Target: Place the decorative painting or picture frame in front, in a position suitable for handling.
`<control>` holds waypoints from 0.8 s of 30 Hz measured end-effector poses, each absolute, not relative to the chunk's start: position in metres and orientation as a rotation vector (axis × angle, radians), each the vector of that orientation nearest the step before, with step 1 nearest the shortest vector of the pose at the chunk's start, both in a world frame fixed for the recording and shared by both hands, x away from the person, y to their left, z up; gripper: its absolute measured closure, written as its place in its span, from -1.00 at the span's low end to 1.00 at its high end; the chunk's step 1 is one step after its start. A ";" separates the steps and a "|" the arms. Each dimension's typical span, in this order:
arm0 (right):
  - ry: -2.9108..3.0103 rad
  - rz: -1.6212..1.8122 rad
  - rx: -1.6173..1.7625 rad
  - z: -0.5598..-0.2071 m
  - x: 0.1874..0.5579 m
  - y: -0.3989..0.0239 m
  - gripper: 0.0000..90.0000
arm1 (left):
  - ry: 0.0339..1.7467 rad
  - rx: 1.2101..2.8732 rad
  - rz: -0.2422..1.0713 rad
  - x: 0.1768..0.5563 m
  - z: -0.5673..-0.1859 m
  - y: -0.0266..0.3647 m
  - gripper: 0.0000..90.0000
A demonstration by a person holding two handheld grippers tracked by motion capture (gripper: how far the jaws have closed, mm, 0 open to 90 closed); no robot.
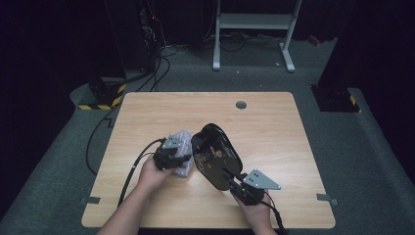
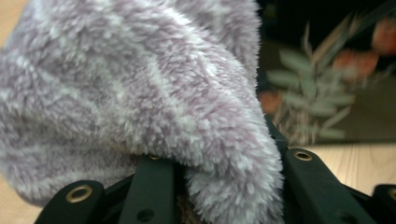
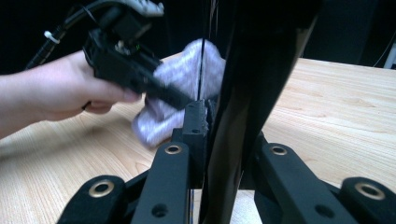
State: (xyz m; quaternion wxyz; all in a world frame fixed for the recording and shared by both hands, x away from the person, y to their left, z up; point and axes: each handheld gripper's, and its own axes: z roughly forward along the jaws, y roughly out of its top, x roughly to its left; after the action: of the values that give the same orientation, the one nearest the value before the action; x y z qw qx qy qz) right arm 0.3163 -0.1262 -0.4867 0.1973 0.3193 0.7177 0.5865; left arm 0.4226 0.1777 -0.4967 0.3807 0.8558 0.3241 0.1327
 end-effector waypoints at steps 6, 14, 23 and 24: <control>2.009 1.640 0.897 -0.487 0.316 -0.126 0.76 | 0.762 2.261 0.338 0.415 -0.511 0.168 0.52; 2.010 1.647 0.903 -0.487 0.317 -0.127 0.76 | 0.716 2.261 0.274 0.407 -0.508 0.173 0.54; 2.011 1.630 0.898 -0.487 0.316 -0.126 0.76 | 0.823 2.035 0.287 0.416 -0.485 0.197 0.50; 2.011 1.631 0.899 -0.487 0.316 -0.126 0.76 | 0.828 2.027 0.301 0.417 -0.480 0.198 0.50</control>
State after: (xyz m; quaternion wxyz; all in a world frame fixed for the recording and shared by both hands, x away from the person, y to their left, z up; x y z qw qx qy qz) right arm 0.3160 -0.1257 -0.4866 0.1987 0.3214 0.7191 0.5832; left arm 0.4170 0.1983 -0.4802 0.4492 0.8194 0.3347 0.1215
